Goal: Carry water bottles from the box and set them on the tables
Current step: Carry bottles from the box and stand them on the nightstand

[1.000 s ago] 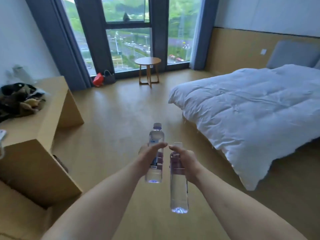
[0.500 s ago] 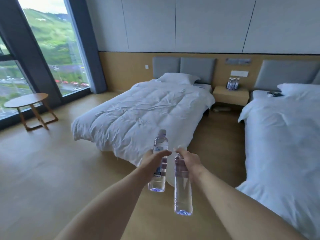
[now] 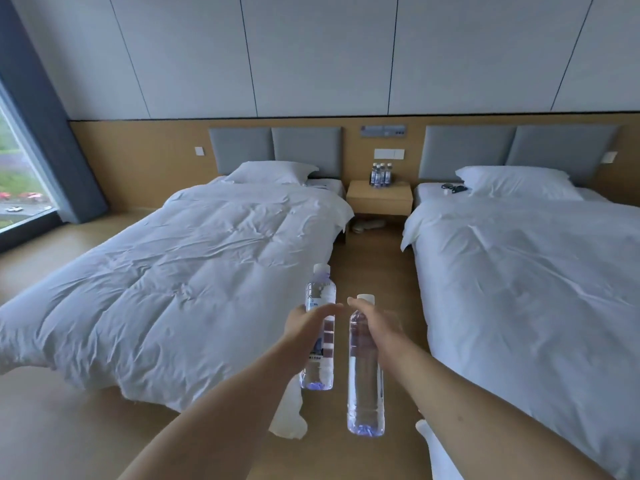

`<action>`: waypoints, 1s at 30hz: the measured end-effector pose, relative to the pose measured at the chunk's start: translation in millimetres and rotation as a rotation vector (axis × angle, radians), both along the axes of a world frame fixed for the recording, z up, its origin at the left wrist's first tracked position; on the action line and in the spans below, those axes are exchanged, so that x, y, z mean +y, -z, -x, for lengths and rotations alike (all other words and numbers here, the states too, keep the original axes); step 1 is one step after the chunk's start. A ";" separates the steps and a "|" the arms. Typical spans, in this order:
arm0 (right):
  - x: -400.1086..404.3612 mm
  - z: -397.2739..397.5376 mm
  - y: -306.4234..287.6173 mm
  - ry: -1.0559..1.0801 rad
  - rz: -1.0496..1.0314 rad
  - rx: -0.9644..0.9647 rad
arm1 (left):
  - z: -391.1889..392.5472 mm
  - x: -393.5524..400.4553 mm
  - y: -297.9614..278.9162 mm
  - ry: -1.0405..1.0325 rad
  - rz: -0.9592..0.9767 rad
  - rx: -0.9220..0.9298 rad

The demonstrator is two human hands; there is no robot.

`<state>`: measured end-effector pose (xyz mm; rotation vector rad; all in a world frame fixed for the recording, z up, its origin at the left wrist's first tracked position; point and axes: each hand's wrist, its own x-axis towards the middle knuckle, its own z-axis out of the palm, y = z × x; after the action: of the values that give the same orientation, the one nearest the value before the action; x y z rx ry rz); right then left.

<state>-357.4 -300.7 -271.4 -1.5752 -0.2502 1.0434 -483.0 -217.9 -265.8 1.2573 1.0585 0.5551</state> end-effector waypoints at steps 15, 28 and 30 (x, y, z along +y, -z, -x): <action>242.7 -196.2 -11.4 0.207 0.049 -0.041 | -219.7 278.5 3.0 0.237 -0.061 0.096; 401.2 -406.5 9.2 0.233 0.079 -0.073 | -439.6 430.0 24.7 0.227 -0.060 0.113; 423.4 -449.3 3.9 0.232 0.077 -0.078 | -482.3 450.4 18.9 0.198 -0.059 0.108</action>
<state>92.0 122.7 -275.2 -1.6720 -0.0784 0.8205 -0.7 232.6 -284.8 1.4388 0.9986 0.3731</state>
